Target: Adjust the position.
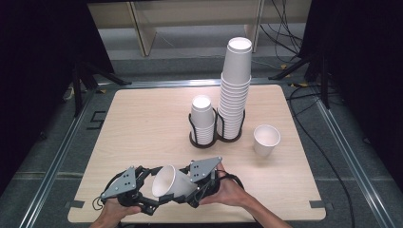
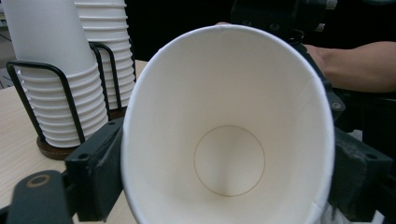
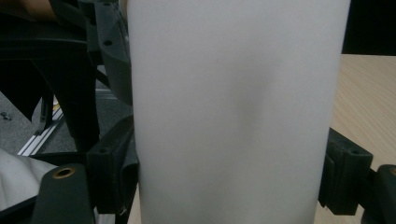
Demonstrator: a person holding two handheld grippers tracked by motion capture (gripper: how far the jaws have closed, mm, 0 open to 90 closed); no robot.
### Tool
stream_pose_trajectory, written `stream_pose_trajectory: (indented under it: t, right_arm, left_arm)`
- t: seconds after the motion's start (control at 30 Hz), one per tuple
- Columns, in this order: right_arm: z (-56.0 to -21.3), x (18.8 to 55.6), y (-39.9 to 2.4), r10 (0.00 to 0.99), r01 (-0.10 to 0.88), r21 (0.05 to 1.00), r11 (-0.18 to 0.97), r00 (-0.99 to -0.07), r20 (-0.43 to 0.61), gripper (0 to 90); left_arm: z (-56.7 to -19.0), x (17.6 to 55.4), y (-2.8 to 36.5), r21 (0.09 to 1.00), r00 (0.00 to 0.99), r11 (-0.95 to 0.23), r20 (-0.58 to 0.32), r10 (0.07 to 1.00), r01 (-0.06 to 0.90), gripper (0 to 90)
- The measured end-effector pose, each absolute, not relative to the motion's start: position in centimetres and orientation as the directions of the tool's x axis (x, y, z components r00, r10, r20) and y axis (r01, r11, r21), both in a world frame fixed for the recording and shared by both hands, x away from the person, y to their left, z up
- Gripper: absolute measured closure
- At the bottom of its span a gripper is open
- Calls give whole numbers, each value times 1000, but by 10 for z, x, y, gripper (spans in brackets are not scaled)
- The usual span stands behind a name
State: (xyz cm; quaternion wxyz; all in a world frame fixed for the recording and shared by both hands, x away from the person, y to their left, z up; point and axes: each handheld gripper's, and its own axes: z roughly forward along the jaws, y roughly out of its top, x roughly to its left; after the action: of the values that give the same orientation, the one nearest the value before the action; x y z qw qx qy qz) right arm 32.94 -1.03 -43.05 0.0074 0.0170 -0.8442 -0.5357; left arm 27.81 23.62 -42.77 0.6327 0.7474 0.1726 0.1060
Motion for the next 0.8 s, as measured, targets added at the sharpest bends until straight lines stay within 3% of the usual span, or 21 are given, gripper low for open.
stream_pose_trajectory:
  t: [0.23, 0.8]
  right_arm:
    - [-432, 332, -11, -19, 3, 901, 434, -1000, 13, 159]
    - [-414, 329, -29, 65, -14, 817, 576, -996, -63, 155]
  left_arm:
    - [-426, 277, 239, 982, 920, -151, -44, 389, 111, 163]
    - [-427, 278, 239, 928, 900, -348, 33, 435, 135, 164]
